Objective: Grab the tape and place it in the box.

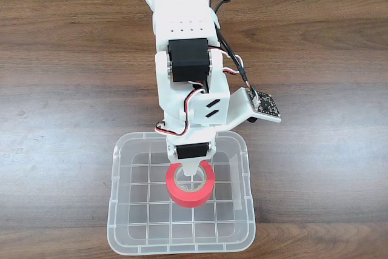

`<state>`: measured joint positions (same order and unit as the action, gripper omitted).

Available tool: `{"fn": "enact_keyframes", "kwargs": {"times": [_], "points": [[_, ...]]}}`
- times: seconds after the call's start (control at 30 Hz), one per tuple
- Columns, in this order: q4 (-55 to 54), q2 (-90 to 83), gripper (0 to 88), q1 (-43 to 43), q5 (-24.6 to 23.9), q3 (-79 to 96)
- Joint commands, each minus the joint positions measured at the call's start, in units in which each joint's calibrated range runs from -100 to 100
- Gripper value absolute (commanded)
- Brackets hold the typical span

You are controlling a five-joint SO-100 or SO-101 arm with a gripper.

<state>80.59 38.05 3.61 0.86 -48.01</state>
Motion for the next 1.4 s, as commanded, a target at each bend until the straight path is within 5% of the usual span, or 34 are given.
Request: {"fn": "enact_keyframes", "kwargs": {"times": [0.0,0.27,0.9,1.13,1.37], "points": [[-0.5,-2.4,6.5,-0.8,-0.1,-5.7],[-0.5,-2.3,21.0,-0.8,0.1,-5.6],[0.3,-3.3,21.0,-0.8,-0.1,-5.6],[3.1,-6.5,1.7,-0.8,-0.2,-6.0],[11.2,-12.9,1.2,-0.4,-0.3,-6.0]]}}
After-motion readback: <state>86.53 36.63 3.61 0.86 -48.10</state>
